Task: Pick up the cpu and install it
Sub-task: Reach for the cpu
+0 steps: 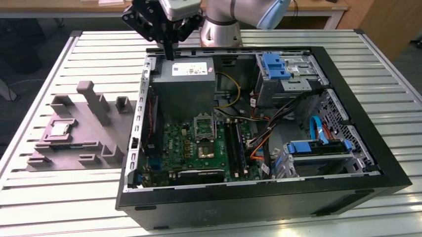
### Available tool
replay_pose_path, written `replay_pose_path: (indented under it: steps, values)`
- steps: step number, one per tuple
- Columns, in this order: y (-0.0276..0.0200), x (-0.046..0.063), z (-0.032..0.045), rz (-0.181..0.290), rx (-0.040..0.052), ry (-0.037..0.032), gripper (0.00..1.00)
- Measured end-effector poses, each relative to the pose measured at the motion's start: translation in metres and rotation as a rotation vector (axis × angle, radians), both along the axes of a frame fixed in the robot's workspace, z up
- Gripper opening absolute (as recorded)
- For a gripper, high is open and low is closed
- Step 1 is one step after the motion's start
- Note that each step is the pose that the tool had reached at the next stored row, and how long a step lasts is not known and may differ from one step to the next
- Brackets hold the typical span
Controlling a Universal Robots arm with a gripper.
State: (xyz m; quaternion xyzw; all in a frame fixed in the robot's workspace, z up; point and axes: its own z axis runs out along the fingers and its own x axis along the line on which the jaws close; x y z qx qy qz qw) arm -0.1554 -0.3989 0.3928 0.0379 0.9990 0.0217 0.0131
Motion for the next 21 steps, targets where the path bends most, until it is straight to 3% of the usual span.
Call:
replay_pose_path:
  steps: [21]
  values:
    - [0.0, -0.0062, -0.0001, 0.0, 0.0, 0.0, 0.11]
